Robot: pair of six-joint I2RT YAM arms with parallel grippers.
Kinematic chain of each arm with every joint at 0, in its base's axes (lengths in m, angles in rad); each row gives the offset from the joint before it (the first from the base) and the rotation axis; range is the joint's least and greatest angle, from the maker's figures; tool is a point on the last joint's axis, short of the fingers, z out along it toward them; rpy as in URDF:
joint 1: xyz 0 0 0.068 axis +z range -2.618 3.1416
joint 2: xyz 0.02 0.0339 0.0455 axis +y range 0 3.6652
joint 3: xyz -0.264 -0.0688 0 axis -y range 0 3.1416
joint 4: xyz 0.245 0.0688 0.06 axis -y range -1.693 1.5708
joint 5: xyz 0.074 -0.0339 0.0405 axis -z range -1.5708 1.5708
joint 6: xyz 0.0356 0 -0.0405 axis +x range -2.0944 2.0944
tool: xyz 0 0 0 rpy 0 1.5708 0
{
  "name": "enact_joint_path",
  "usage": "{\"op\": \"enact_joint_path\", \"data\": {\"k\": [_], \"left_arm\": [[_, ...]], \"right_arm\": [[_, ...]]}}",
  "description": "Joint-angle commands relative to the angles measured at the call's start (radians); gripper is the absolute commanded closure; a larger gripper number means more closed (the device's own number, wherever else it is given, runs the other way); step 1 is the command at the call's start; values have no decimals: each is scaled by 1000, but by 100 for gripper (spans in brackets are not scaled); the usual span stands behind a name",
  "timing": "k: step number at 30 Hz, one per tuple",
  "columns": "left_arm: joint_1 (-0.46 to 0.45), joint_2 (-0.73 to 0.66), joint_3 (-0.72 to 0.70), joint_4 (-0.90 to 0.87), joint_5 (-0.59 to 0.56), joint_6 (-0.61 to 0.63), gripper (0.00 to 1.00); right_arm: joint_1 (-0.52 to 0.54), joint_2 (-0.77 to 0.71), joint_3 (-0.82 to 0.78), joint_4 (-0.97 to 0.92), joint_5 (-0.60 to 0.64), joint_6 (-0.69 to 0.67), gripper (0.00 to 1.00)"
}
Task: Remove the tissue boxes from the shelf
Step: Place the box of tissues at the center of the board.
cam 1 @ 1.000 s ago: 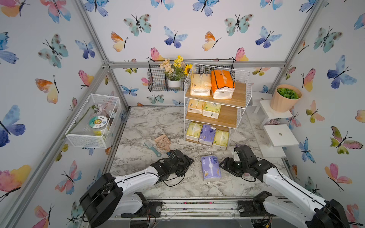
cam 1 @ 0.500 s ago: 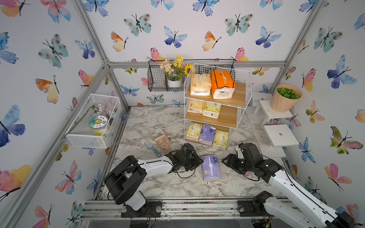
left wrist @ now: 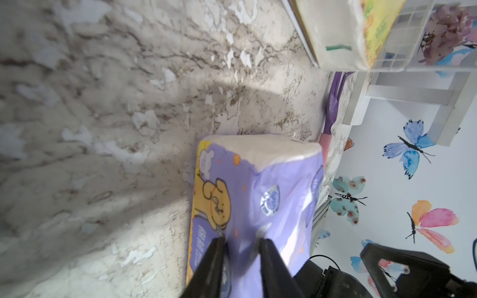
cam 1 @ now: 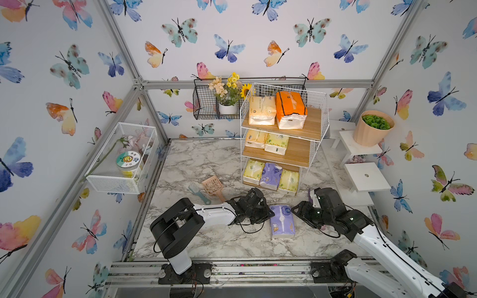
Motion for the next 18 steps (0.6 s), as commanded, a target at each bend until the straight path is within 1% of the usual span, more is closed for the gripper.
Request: {"op": "enact_joint_path", "data": {"k": [1, 3, 5, 9, 11, 14, 16, 18], "left_arm": [[-2, -16, 24, -18, -8, 12, 61], [-3, -47, 22, -40, -55, -4, 57], [-2, -108, 7, -66, -127, -24, 54], [-2, -279, -31, -139, -334, -59, 45], [0, -352, -30, -188, -430, -50, 43], [8, -445, -20, -234, -557, -38, 41], [17, -498, -15, -253, -620, -25, 40], [25, -537, -10, -266, -670, -4, 39]], "right_arm": [[2, -2, 29, -46, 47, -18, 38], [2, 6, 51, -56, 58, -32, 38], [2, 14, 85, -58, 66, -50, 38], [2, 45, 203, -52, 78, -105, 40], [2, 77, 313, -72, 120, -134, 41], [2, 167, 547, -119, 149, -210, 43], [2, 249, 725, -170, 144, -284, 43], [2, 319, 881, -212, 113, -352, 43]]}}
